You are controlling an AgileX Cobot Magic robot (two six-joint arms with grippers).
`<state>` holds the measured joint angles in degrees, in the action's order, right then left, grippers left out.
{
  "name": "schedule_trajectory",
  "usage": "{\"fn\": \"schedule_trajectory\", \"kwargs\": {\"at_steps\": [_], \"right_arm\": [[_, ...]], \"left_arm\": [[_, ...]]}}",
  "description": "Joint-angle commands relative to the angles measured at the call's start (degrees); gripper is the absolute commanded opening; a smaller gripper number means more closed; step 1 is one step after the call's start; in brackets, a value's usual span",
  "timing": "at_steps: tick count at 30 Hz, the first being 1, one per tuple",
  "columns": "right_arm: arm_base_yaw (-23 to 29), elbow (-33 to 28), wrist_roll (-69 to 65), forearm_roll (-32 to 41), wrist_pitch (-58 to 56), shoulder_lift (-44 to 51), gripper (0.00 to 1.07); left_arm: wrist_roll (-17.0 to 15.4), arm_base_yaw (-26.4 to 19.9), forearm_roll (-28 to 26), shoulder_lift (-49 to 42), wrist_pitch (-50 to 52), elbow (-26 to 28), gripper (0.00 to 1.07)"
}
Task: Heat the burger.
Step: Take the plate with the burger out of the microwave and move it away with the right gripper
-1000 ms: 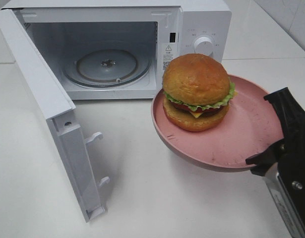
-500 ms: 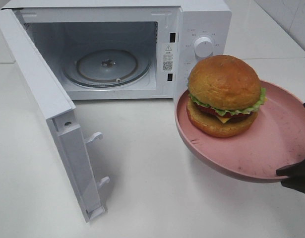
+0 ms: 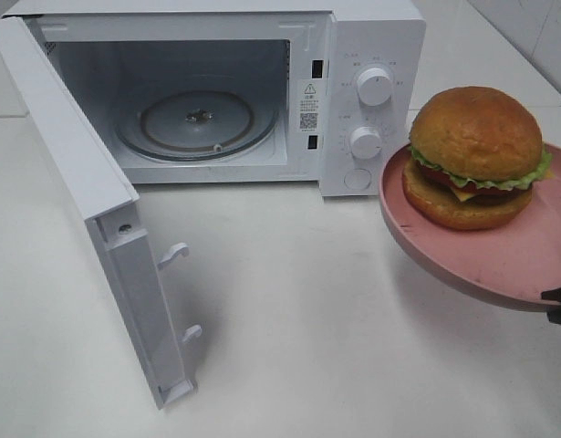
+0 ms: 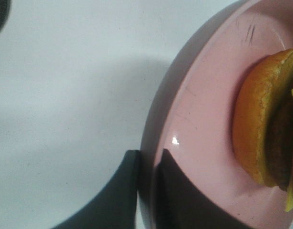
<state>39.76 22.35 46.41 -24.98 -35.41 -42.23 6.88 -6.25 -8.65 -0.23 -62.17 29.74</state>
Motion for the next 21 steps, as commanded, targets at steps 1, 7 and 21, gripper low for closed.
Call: {"fn": "schedule_trajectory", "kwargs": {"at_steps": [1,7,21], "right_arm": [[-0.2,0.6,-6.2,-6.6,1.1,0.9,0.0],[-0.2,0.6,-16.8,-11.8,-3.0,0.9,0.0],[-0.2,5.1,-36.8,-18.0,-15.4,-1.7,0.0]], "left_arm": [[-0.3,-0.2,0.2,-1.1,0.6,-0.1,1.0],[-0.3,-0.2,0.2,-1.1,0.6,-0.1,1.0],[-0.3,-0.2,0.2,-1.1,0.6,-0.1,1.0]]}}
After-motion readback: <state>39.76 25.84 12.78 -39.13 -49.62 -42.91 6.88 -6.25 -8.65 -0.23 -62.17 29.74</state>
